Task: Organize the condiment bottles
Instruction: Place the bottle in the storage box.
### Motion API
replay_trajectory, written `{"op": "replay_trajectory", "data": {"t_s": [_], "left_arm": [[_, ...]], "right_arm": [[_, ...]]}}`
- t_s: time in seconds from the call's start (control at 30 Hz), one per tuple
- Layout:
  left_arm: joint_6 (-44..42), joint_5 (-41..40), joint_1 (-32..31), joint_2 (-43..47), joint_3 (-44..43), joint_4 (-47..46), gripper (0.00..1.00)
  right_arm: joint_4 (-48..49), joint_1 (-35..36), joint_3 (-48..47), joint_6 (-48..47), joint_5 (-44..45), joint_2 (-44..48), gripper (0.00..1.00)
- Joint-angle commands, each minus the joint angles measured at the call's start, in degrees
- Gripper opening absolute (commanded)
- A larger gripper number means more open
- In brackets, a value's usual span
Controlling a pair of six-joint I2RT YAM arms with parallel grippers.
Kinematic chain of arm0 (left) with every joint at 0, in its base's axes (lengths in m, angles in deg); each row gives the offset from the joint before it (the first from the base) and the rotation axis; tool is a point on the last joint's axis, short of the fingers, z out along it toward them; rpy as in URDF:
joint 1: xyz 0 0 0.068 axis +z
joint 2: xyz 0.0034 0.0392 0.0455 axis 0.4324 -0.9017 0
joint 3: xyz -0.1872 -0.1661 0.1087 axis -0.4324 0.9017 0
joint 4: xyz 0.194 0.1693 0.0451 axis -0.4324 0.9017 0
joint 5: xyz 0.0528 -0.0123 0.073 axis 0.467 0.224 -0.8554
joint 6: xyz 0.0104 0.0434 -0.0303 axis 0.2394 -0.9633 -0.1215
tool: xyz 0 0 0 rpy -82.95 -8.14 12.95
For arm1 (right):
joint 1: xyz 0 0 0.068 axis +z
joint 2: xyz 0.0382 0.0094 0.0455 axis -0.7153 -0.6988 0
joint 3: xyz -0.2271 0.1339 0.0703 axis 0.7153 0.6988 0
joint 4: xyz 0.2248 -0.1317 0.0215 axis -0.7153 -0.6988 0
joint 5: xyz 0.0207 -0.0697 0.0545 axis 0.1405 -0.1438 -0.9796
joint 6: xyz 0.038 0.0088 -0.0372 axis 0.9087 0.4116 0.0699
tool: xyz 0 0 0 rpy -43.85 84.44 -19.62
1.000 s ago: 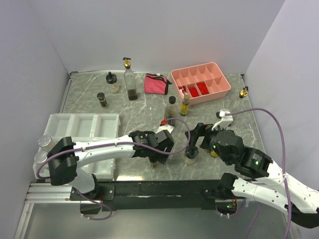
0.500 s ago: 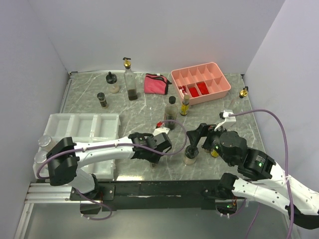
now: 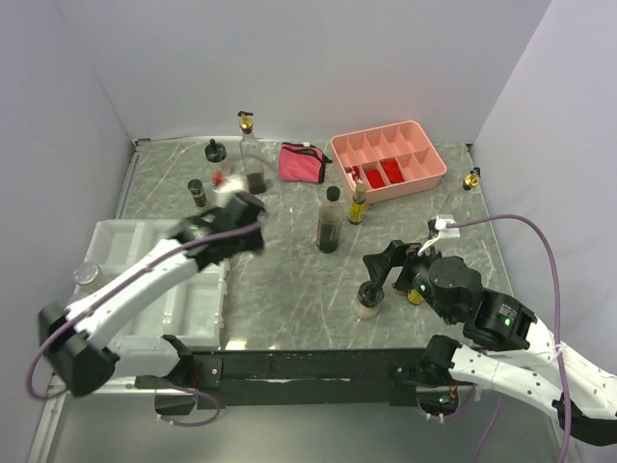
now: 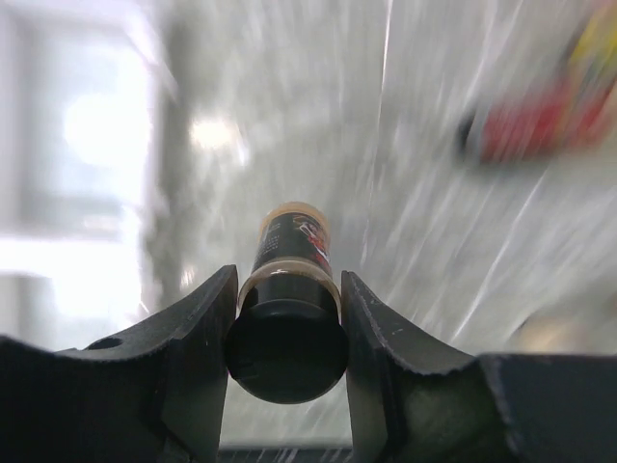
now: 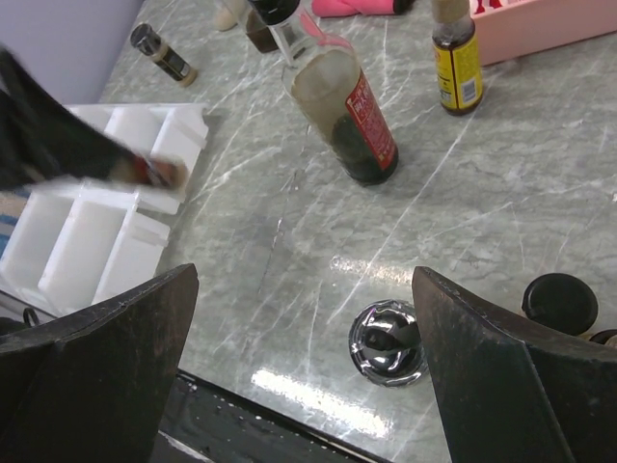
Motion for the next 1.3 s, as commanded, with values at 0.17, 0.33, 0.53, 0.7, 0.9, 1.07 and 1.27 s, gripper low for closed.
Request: {"op": "replay_trajectory", "data": {"t_s": [0.17, 0.33, 0.53, 0.7, 0.9, 1.07, 1.27], "left_arm": [[-2.63, 1.71, 33.65, 2.58, -11.88, -4.53, 0.01], [0.45, 1.15, 48.6, -7.43, -19.89, -0.14, 0.01], [2.23, 10.47, 64.09, -17.64, -20.08, -0.99, 0.01], [-2.8, 14.8, 70.25, -20.9, -19.11, -5.57, 0.01], [-3.94, 9.71, 71.05, -23.8, -20.86, -5.14, 0.01], [-4.82, 5.48, 71.05, -24.59, -20.25, -6.1, 0.01], [-7.45, 4.86, 71.05, -25.03, -17.96, -10.67, 0.01]], "right_arm": [[0.26, 0.11, 0.61, -0.33, 1.68, 2.32, 1.0], [-0.97, 0.11, -0.53, -0.51, 1.86, 2.59, 1.0], [-2.38, 0.11, -0.18, -1.04, 3.26, 4.25, 1.0], [-2.38, 0.11, -0.09, -1.56, 3.44, 5.05, 1.0], [-0.89, 0.11, 0.35, -1.92, 2.47, 3.65, 1.0], [-0.88, 0.11, 0.26, -2.27, 2.65, 2.15, 1.0], [-0.27, 0.11, -0.44, -3.06, 2.56, 1.71, 1.0]]}}
